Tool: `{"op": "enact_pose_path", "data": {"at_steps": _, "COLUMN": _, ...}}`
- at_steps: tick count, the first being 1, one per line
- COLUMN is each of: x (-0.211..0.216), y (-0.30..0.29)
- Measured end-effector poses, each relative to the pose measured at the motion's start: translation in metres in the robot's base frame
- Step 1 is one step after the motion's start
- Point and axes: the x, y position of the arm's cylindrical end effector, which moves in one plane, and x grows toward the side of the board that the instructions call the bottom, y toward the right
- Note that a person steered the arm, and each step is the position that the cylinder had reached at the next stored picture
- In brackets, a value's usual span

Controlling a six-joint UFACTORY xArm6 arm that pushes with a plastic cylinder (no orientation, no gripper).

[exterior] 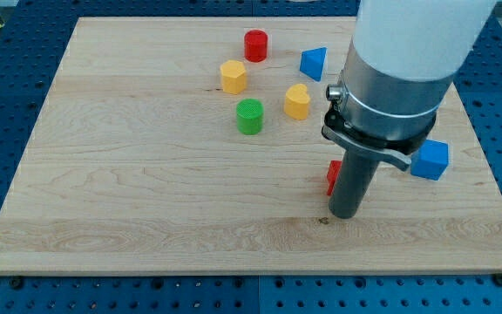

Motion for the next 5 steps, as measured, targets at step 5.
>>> {"op": "enact_pose_path", "data": {"at_steps": 5, "x": -0.047, "y": 0.005}}
